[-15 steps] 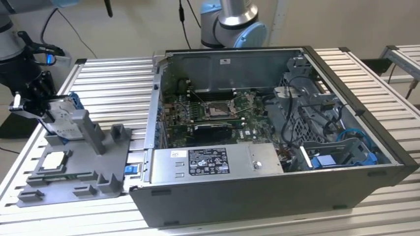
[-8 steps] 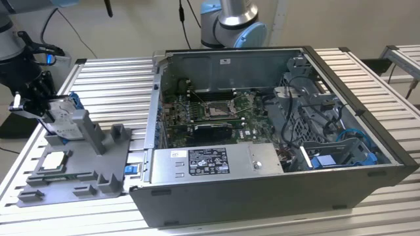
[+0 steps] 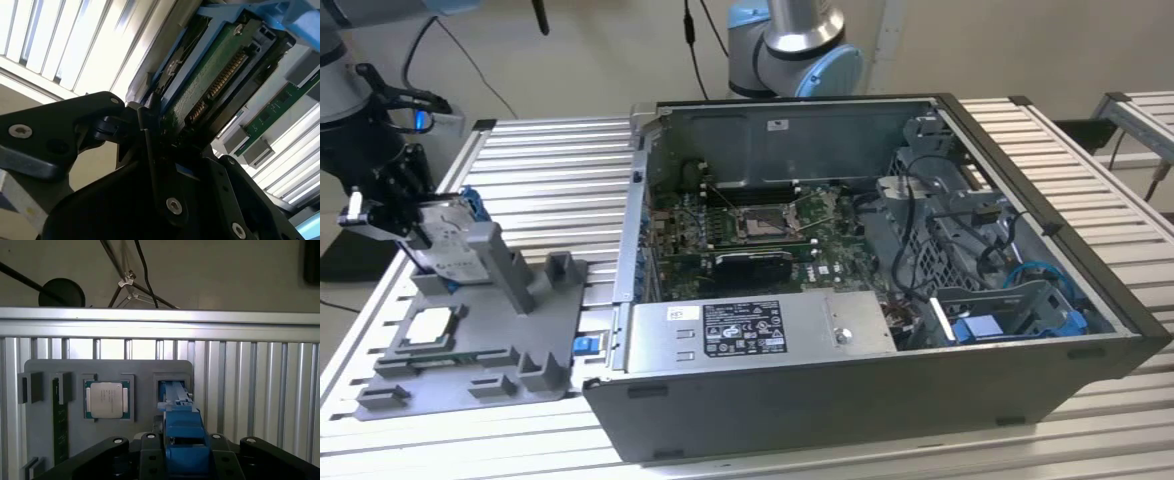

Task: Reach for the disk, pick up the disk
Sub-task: 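Pick up the disk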

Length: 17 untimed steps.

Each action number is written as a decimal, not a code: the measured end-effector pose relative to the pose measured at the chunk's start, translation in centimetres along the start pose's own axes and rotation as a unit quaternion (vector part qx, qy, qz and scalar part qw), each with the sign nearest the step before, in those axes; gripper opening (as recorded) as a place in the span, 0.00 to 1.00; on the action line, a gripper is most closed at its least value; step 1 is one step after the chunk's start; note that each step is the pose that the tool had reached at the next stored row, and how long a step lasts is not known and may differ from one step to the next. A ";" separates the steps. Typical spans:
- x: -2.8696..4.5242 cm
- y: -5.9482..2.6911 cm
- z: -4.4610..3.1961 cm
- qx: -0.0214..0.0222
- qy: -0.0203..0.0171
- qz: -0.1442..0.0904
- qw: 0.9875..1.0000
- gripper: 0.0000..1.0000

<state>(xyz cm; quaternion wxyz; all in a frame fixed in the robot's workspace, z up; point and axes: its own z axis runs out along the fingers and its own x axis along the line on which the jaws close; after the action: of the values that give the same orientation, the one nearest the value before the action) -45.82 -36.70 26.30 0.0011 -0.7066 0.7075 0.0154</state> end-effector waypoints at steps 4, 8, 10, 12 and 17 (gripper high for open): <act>-0.01 0.00 0.01 0.000 -0.001 0.000 1.000 0.00; 0.00 0.00 0.00 0.000 -0.001 0.000 1.000 0.00; 0.00 0.00 0.00 0.000 -0.001 0.000 1.000 0.00; 0.00 0.00 0.00 0.000 -0.001 0.000 1.000 0.00; 0.00 0.00 0.00 0.000 -0.003 0.000 1.000 0.00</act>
<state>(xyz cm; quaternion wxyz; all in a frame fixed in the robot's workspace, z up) -45.82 -36.70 26.30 0.0033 -0.7066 0.7074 0.0176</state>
